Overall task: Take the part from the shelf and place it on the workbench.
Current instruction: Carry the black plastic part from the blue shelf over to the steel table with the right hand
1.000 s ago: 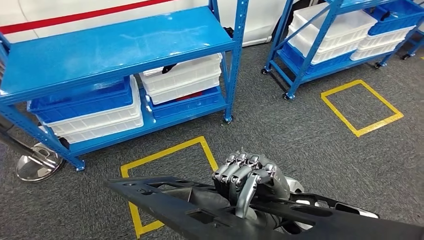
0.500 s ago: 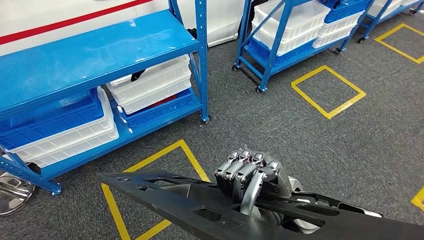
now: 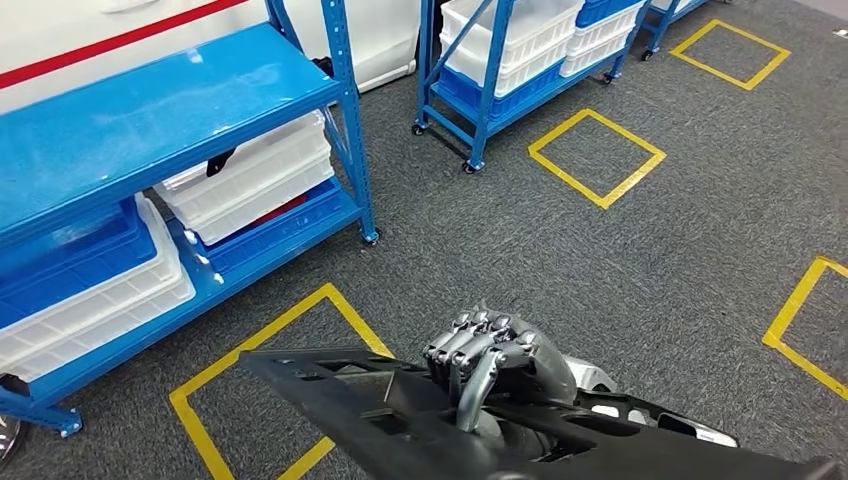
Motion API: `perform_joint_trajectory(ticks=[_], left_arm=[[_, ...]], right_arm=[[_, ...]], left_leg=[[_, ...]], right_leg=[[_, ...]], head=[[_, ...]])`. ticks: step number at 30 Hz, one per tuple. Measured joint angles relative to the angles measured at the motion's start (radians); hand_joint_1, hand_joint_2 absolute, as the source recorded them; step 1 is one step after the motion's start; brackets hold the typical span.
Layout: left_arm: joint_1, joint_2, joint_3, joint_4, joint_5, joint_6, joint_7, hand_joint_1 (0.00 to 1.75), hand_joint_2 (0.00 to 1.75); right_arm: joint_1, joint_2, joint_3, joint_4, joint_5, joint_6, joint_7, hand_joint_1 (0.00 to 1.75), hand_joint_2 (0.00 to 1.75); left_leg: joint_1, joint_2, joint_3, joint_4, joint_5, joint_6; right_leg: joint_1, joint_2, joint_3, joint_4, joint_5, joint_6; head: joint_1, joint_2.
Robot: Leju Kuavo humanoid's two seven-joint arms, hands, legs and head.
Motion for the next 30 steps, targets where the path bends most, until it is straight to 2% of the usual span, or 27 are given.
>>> perform_joint_trajectory(ticks=[2, 3, 4, 6, 7, 8, 9, 10, 11, 13, 14, 15, 17, 18, 20, 21, 22, 23, 24, 25, 26, 28, 29, 30], left_arm=[[-0.002, 0.001, 0.0, 0.0, 0.005, 0.0, -0.004, 0.0, 0.0], [-0.002, 0.001, 0.0, 0.0, 0.007, -0.001, -0.005, 0.0, 0.0], [-0.002, 0.001, 0.0, 0.0, 0.009, -0.002, -0.005, 0.0, 0.0], [0.003, 0.002, 0.001, 0.0, 0.011, -0.003, -0.004, 0.0, 0.0], [0.007, 0.002, 0.001, 0.0, 0.013, -0.004, -0.002, 0.0, 0.0], [0.011, 0.002, 0.001, 0.0, 0.016, -0.003, 0.001, 0.0, 0.0], [0.014, 0.002, 0.002, 0.0, 0.018, -0.003, 0.003, 0.0, 0.0], [0.016, 0.002, 0.002, 0.0, 0.019, -0.002, 0.006, 0.0, 0.0], [0.017, 0.002, 0.003, 0.0, 0.02, -0.002, 0.008, 0.0, 0.0], [0.017, 0.002, 0.004, 0.0, 0.02, -0.004, 0.01, 0.0, 0.0], [0.017, 0.001, 0.006, 0.0, 0.02, -0.007, 0.011, 0.0, 0.0], [0.017, 0.001, 0.007, 0.0, 0.02, -0.011, 0.011, 0.0, 0.0], [0.017, 0.0, 0.01, 0.0, 0.021, -0.018, 0.012, 0.0, 0.0], [0.016, 0.0, 0.011, 0.0, 0.021, -0.018, 0.012, 0.0, 0.0], [0.017, -0.002, 0.013, 0.0, 0.024, -0.014, 0.012, 0.0, 0.0], [0.019, -0.002, 0.015, 0.0, 0.026, -0.01, 0.012, 0.0, 0.0], [0.022, -0.003, 0.017, 0.0, 0.028, -0.006, 0.012, 0.0, 0.0], [0.025, -0.003, 0.019, 0.0, 0.03, -0.003, 0.012, 0.0, 0.0], [0.027, -0.004, 0.02, 0.0, 0.03, -0.001, 0.012, 0.0, 0.0], [0.029, -0.004, 0.02, 0.0, 0.03, 0.001, 0.012, 0.0, 0.0], [0.029, -0.005, 0.021, 0.0, 0.028, 0.002, 0.014, 0.0, 0.0], [0.029, -0.008, 0.021, 0.0, 0.022, 0.002, 0.021, 0.0, 0.0], [0.029, -0.01, 0.021, 0.0, 0.019, 0.002, 0.025, 0.0, 0.0], [0.029, -0.011, 0.021, 0.0, 0.016, 0.003, 0.029, 0.0, 0.0]], right_arm=[[-0.002, 0.0, 0.022, 0.019, 0.036, -0.011, 0.018, 1.75, 1.75], [-0.002, 0.0, 0.035, 0.031, 0.055, -0.017, 0.024, 1.75, 1.75], [-0.005, 0.0, 0.048, 0.044, 0.075, -0.025, 0.03, 1.75, 1.75], [-0.015, 0.0, 0.075, 0.08, 0.113, -0.048, 0.035, 1.75, 1.75], [-0.021, 0.0, 0.088, 0.104, 0.131, -0.062, 0.037, 1.75, 1.75], [-0.026, 0.0, 0.099, 0.13, 0.147, -0.076, 0.037, 1.75, 1.75], [-0.031, 0.0, 0.108, 0.156, 0.159, -0.088, 0.037, 1.75, 1.75], [-0.037, 0.0, 0.116, 0.179, 0.168, -0.099, 0.038, 1.75, 1.75], [-0.045, 0.0, 0.122, 0.199, 0.173, -0.109, 0.038, 1.75, 1.75], [-0.068, -0.007, 0.127, 0.225, 0.163, -0.121, 0.042, 1.75, 1.75], [-0.08, -0.017, 0.126, 0.233, 0.15, -0.12, 0.047, 1.75, 1.75], [-0.09, -0.032, 0.119, 0.237, 0.132, -0.11, 0.054, 1.75, 1.75], [-0.103, -0.065, 0.086, 0.238, 0.101, -0.071, 0.071, 1.75, 1.75], [-0.106, -0.08, 0.062, 0.238, 0.091, -0.05, 0.077, 1.75, 1.75], [-0.109, -0.098, 0.02, 0.235, 0.092, -0.026, 0.076, 1.75, 1.75], [-0.107, -0.102, 0.003, 0.23, 0.097, -0.021, 0.07, 1.75, 1.75], [-0.102, -0.104, -0.01, 0.224, 0.103, -0.02, 0.063, 1.75, 1.75], [-0.091, -0.106, -0.024, 0.215, 0.109, -0.021, 0.055, 1.75, 1.75], [-0.077, -0.107, -0.036, 0.204, 0.113, -0.023, 0.049, 1.75, 1.75], [-0.063, -0.109, -0.049, 0.192, 0.114, -0.023, 0.044, 1.75, 1.75], [-0.05, -0.111, -0.062, 0.177, 0.111, -0.022, 0.039, 1.75, 1.75], [-0.034, -0.115, -0.089, 0.146, 0.091, -0.009, 0.03, 1.75, 1.75], [-0.029, -0.117, -0.103, 0.13, 0.074, 0.002, 0.026, 1.75, 1.75], [-0.026, -0.117, -0.115, 0.116, 0.056, 0.014, 0.024, 1.75, 1.75]], left_leg=[[0.0, 0.011, 0.005, -0.005, -0.001, -0.012], [0.0, 0.003, 0.005, 0.0, -0.008, -0.017], [0.002, -0.016, -0.002, 0.02, -0.025, -0.02], [0.004, -0.064, -0.048, 0.126, -0.085, -0.022], [0.004, -0.077, -0.081, 0.197, -0.116, -0.023], [0.004, -0.083, -0.11, 0.254, -0.134, -0.024], [0.004, -0.085, -0.126, 0.281, -0.132, -0.025], [0.005, -0.087, -0.123, 0.267, -0.111, -0.025], [0.006, -0.091, -0.103, 0.217, -0.074, -0.025], [0.009, -0.125, -0.047, 0.087, -0.015, -0.022], [0.011, -0.141, -0.031, 0.047, -0.002, -0.02], [0.01, -0.153, -0.024, 0.03, -0.002, -0.017], [0.008, -0.144, -0.025, 0.027, 0.0, -0.006], [0.008, -0.135, -0.024, 0.024, 0.003, 0.0], [0.009, -0.113, -0.023, 0.017, 0.008, 0.014], [0.008, -0.101, -0.022, 0.017, 0.008, 0.019], [0.007, -0.09, -0.022, 0.017, 0.007, 0.022], [0.006, -0.078, -0.022, 0.017, 0.006, 0.023], [0.005, -0.066, -0.022, 0.017, 0.004, 0.023], [0.005, -0.056, -0.02, 0.017, 0.002, 0.022], [0.005, -0.046, -0.017, 0.017, 0.0, 0.021], [0.002, -0.029, -0.01, 0.017, -0.007, 0.015], [0.0, -0.02, -0.007, 0.016, -0.01, 0.011], [-0.002, -0.012, -0.005, 0.016, -0.012, 0.006]], right_leg=[[-0.001, 0.022, -0.001, -0.005, 0.006, -0.013], [-0.004, 0.031, 0.001, -0.011, 0.01, -0.02], [-0.007, 0.04, 0.003, -0.017, 0.014, -0.027], [-0.008, 0.059, 0.004, -0.023, 0.019, -0.037], [-0.007, 0.071, 0.003, -0.022, 0.019, -0.04], [-0.006, 0.083, 0.002, -0.021, 0.019, -0.04], [-0.005, 0.096, 0.002, -0.019, 0.019, -0.04], [-0.005, 0.109, 0.002, -0.015, 0.018, -0.04], [-0.006, 0.122, 0.001, -0.01, 0.016, -0.038], [-0.007, 0.145, -0.005, 0.007, 0.01, -0.03], [-0.007, 0.154, -0.011, 0.014, 0.008, -0.024], [-0.008, 0.163, -0.017, 0.019, 0.008, -0.018], [-0.01, 0.176, -0.025, 0.019, 0.012, -0.005], [-0.01, 0.166, -0.028, 0.023, 0.01, 0.001], [-0.01, 0.12, -0.054, 0.077, -0.023, 0.011], [-0.01, 0.094, -0.081, 0.132, -0.053, 0.016], [-0.012, 0.082, -0.112, 0.195, -0.083, 0.019], [-0.014, 0.077, -0.143, 0.255, -0.104, 0.022], [-0.016, 0.075, -0.161, 0.288, -0.109, 0.024], [-0.018, 0.072, -0.16, 0.284, -0.096, 0.024], [-0.018, 0.066, -0.139, 0.242, -0.066, 0.023], [-0.011, 0.029, -0.064, 0.099, -0.006, 0.014], [-0.005, 0.014, -0.037, 0.045, 0.009, 0.008], [0.0, 0.005, -0.026, 0.018, 0.012, 0.002]], head=[[0.0, 0.0], [-0.001, 0.0], [-0.002, 0.0], [-0.003, 0.0], [-0.003, 0.0], [-0.003, 0.0], [-0.003, 0.0], [-0.003, 0.0], [-0.003, 0.0], [-0.004, 0.0], [-0.004, 0.0], [-0.004, 0.0], [-0.005, 0.0], [-0.004, 0.0], [0.0, 0.0], [0.002, 0.0], [0.003, 0.0], [0.003, 0.0], [0.003, 0.0], [0.003, 0.0], [0.004, 0.0], [0.004, 0.0], [0.003, 0.0], [0.003, 0.0]])
